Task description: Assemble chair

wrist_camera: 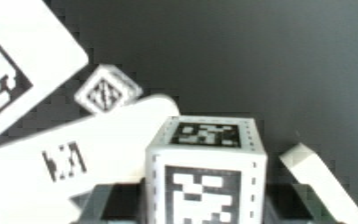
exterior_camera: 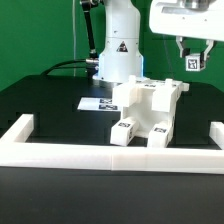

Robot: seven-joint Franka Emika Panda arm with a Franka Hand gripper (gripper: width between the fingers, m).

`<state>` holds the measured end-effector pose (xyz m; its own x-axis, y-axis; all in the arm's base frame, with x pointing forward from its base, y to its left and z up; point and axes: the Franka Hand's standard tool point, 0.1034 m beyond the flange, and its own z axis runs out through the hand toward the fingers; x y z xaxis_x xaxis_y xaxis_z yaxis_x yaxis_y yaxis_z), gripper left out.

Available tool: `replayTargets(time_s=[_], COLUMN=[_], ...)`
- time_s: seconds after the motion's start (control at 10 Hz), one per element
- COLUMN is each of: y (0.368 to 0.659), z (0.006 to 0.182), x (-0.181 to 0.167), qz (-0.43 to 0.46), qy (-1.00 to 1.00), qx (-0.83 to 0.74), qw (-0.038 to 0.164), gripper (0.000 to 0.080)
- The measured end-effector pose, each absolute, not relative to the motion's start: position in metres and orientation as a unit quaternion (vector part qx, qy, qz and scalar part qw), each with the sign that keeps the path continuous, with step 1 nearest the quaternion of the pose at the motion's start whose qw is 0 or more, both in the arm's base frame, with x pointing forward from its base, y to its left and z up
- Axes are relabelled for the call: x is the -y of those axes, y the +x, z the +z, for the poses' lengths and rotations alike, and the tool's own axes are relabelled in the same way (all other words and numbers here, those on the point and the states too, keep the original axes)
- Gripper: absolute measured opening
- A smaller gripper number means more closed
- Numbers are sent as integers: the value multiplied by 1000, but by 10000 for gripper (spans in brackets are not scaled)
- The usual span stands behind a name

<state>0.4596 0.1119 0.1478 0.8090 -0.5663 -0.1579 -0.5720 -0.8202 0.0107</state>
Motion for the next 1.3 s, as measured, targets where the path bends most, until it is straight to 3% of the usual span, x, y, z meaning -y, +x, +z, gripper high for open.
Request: replayTargets(time_s=[0.1, 0.5, 0.6, 1.0, 1.3], y=[473, 470, 472, 504, 502], z=[148, 144, 140, 143, 142], x=[-110, -110, -100, -76, -77], qz=[70, 73, 71, 51, 53], qy=[-956, -956, -968, -988, -988], qx=[-283, -284, -240, -144, -145], qw=[19, 16, 7, -3, -4], gripper=[288, 288, 288, 288, 288])
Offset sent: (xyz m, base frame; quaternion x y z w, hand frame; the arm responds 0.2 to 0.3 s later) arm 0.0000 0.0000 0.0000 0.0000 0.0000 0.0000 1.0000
